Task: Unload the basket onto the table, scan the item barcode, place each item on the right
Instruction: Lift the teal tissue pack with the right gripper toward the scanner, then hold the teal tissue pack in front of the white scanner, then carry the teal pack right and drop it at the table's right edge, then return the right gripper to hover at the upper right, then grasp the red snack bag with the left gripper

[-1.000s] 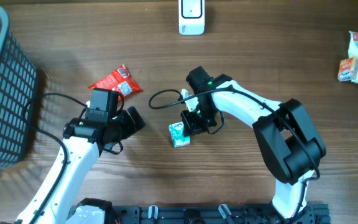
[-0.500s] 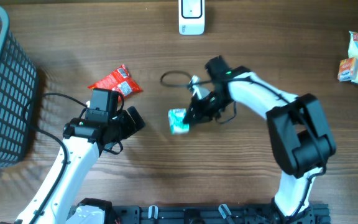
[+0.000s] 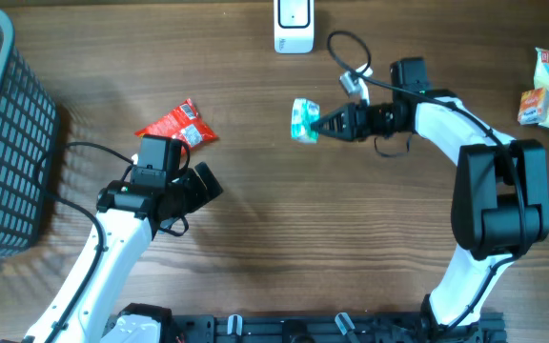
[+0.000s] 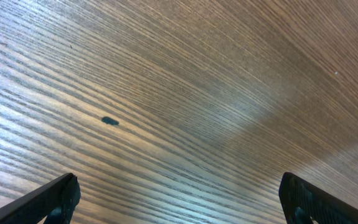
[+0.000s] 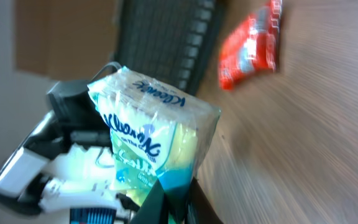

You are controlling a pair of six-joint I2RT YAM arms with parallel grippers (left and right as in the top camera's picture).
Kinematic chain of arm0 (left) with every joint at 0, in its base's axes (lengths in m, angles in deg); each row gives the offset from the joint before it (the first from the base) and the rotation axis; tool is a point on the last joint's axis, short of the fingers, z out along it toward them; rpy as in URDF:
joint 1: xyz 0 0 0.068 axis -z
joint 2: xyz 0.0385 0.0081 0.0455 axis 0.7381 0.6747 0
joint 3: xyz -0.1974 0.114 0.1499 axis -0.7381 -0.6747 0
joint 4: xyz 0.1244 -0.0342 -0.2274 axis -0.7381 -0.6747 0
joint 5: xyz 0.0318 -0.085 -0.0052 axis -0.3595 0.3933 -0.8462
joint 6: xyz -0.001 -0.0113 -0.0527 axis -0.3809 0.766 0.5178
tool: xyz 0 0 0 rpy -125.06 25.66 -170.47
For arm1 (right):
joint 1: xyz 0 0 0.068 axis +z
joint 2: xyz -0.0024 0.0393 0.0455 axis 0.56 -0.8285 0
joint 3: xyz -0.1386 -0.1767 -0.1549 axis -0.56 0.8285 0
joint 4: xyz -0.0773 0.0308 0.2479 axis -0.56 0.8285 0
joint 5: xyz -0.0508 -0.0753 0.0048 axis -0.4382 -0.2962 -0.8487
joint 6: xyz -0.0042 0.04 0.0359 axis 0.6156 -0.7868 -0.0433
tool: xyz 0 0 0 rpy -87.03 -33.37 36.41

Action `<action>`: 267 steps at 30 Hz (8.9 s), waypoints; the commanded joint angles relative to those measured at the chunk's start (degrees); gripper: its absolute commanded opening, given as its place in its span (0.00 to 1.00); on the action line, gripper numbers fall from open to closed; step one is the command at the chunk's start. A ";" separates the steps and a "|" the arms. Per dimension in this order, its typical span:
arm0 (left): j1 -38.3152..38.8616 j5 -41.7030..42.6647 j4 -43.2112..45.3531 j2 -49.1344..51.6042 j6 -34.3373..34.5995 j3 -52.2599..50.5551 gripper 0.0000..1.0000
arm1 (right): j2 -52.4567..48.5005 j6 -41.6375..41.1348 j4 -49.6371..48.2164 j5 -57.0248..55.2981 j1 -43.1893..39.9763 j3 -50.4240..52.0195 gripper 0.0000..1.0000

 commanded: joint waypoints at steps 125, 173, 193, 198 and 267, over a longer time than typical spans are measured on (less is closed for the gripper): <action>0.24 -1.18 0.15 0.50 0.11 -0.44 1.00 | -13.97 64.24 -44.76 -117.83 22.71 -24.76 0.05; 0.24 -1.20 0.15 0.50 0.11 -0.44 1.00 | -19.08 13.51 -10.36 -157.04 -21.64 -24.74 0.20; 0.24 -1.18 0.15 0.50 0.11 -0.44 1.00 | -1.31 2.49 1.79 -128.67 -21.66 -24.76 1.00; 0.24 -1.20 0.15 0.50 0.11 -0.44 1.00 | 8.00 0.13 4.17 -122.44 -21.55 -24.76 1.00; 0.22 -9.14 -11.41 0.26 -9.16 27.76 1.00 | 17.25 -22.99 26.29 -70.14 -9.11 -12.28 1.00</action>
